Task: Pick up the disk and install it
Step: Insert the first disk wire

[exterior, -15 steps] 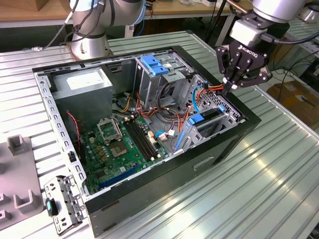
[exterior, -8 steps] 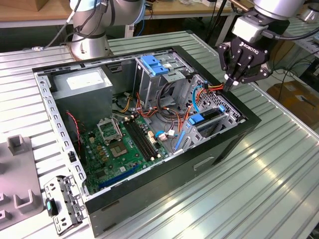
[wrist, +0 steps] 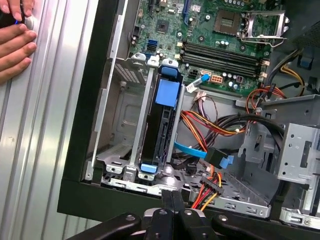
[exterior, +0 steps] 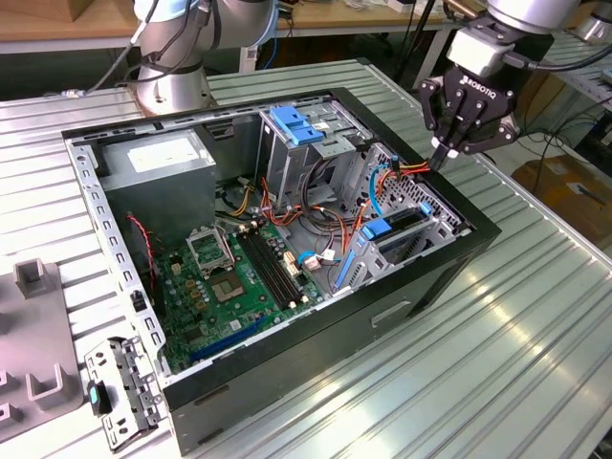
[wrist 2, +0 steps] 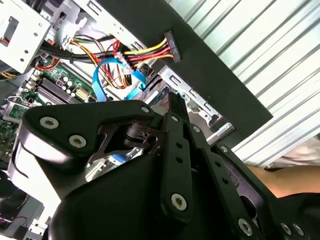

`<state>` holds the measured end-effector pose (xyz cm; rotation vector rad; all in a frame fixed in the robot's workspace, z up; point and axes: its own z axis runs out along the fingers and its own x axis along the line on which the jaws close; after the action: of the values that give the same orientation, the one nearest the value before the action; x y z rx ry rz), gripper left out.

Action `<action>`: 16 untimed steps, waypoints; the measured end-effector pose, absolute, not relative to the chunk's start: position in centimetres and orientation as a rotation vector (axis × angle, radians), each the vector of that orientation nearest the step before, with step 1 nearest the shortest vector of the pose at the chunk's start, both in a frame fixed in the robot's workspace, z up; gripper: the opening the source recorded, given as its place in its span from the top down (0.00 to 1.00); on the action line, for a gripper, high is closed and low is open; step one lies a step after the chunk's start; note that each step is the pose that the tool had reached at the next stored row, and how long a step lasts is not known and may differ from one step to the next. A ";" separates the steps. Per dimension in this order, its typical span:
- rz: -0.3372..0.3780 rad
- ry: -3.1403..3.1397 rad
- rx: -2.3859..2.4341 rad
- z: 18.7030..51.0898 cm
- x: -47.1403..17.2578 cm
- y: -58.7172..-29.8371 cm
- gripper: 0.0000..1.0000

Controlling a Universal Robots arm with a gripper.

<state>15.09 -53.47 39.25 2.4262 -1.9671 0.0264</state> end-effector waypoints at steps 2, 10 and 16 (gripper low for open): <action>0.027 -1.914 2.469 39.2 15.1 -53.5 0.89; 0.029 -1.707 2.618 39.1 15.1 -53.5 0.89; 0.029 -1.689 2.629 39.1 15.9 -53.2 0.89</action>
<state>15.88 -53.24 39.09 2.6292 -1.6892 0.0288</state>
